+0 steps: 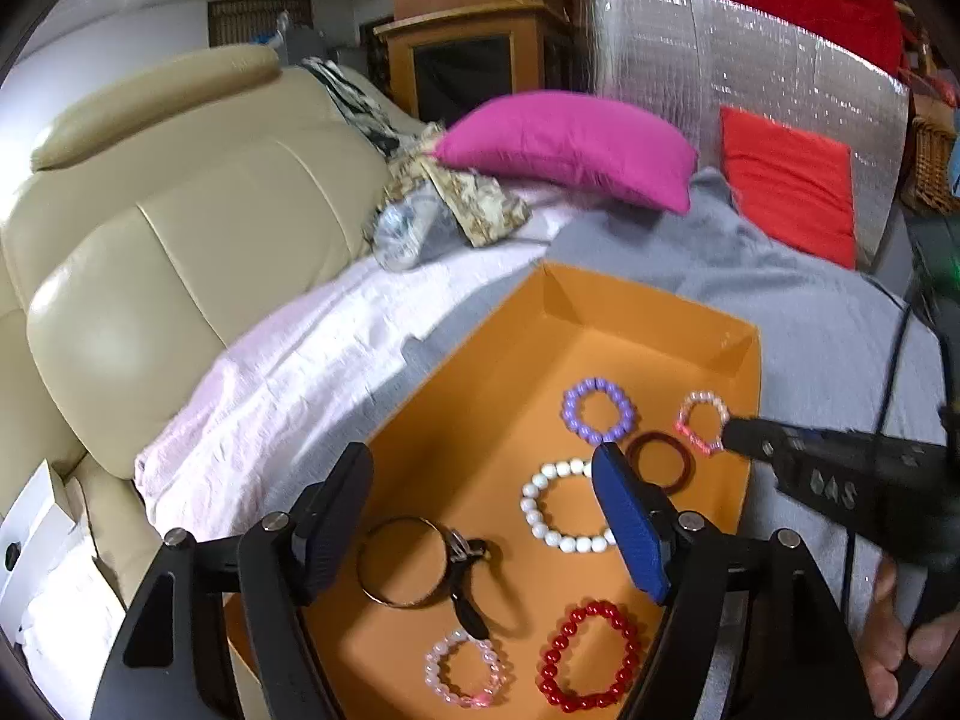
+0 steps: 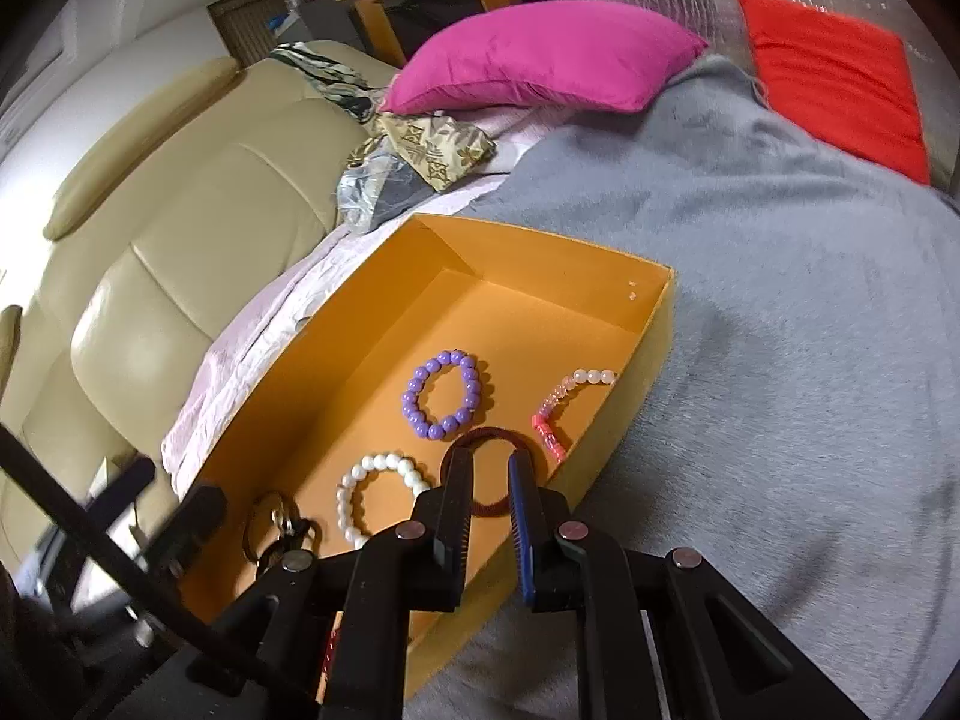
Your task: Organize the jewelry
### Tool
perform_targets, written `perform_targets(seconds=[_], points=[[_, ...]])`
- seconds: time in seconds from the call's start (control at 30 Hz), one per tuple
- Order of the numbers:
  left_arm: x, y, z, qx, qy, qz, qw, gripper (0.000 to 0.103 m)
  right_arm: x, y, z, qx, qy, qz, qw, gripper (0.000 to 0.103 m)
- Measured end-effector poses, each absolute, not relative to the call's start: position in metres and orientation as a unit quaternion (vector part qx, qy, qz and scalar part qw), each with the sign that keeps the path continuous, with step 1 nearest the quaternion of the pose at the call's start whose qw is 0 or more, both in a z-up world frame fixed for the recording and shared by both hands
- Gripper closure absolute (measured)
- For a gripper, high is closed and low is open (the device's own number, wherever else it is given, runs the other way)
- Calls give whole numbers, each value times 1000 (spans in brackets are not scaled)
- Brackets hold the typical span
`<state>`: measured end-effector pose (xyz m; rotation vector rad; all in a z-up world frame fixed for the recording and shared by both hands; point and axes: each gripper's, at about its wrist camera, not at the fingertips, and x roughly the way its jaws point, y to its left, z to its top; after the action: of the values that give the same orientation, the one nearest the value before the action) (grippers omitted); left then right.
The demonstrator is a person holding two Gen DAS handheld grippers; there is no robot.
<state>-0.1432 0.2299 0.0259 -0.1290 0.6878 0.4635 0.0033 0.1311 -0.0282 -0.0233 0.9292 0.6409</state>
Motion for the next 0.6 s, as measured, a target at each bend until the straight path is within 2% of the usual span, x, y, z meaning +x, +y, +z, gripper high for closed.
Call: perform_targets(seconds=[0.07,0.3,0.37,0.43,0.47,0.6], points=[[-146,232,27,-61,331,234,912,21,-7,128,-24,-32,430,303,850,88],[-164,233,32,-72,346,269,896,20,-41,104,-6,-61,414,316,852,88],[-174,228,37,-70,347,280,892,20,-54,96,3,-69,404,321,854,78],[-188,222,46,-65,342,292,891,20,-67,88,15,-67,392,330,856,53],[-196,218,52,-57,340,300,889,20,-74,84,21,-63,381,336,859,48],[-224,206,74,-35,326,323,888,20,-98,76,39,-63,369,353,858,46]])
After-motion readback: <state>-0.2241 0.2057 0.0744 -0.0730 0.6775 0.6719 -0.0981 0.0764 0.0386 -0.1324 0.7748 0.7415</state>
